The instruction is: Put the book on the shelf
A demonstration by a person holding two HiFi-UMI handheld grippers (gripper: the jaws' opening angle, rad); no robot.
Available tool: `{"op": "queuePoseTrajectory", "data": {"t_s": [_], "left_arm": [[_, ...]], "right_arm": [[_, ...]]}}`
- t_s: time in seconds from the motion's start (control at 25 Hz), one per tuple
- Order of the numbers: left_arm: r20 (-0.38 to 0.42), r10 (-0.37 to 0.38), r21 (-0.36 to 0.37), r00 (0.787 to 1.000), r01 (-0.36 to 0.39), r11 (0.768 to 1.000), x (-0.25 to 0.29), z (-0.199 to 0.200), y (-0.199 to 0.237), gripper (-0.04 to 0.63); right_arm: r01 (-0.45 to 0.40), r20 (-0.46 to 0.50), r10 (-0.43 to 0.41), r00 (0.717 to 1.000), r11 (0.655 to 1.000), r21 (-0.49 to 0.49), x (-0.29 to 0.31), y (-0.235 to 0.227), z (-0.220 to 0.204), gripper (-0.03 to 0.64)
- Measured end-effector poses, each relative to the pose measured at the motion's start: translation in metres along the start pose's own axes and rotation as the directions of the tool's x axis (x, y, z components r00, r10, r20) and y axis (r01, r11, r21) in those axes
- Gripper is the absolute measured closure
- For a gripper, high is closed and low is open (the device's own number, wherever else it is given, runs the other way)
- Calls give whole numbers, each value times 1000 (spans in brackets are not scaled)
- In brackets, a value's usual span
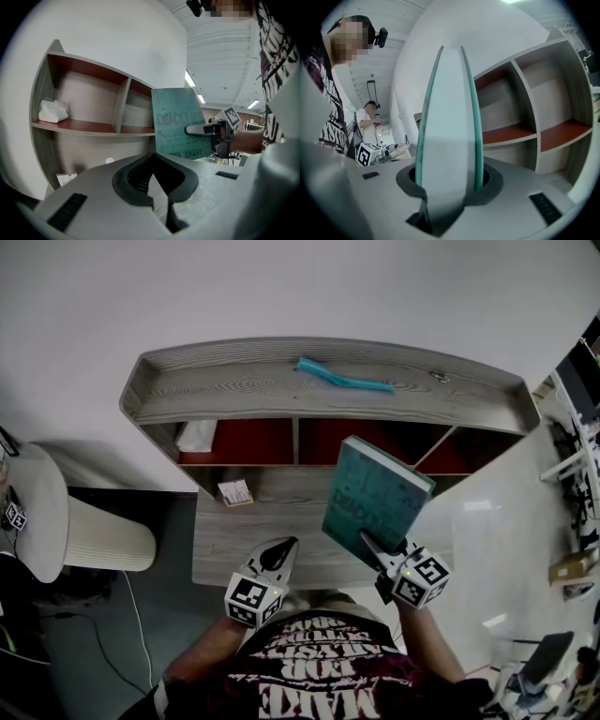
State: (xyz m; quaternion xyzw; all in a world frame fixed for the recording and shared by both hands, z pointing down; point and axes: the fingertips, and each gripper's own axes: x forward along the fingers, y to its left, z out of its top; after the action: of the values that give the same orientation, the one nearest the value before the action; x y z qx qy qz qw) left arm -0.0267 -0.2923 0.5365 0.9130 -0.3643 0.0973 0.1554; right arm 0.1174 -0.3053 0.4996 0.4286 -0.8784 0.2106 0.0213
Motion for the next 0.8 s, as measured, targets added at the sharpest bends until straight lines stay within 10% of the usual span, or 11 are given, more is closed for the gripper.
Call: {"op": "queuePoseTrajectory", "data": {"t_s": [0.8], "left_arm": [[-76, -66, 19, 995, 67, 998, 61, -2, 2, 589]], "right_arm": [[29, 36, -30, 999, 999, 13, 14, -40, 23, 449]]}}
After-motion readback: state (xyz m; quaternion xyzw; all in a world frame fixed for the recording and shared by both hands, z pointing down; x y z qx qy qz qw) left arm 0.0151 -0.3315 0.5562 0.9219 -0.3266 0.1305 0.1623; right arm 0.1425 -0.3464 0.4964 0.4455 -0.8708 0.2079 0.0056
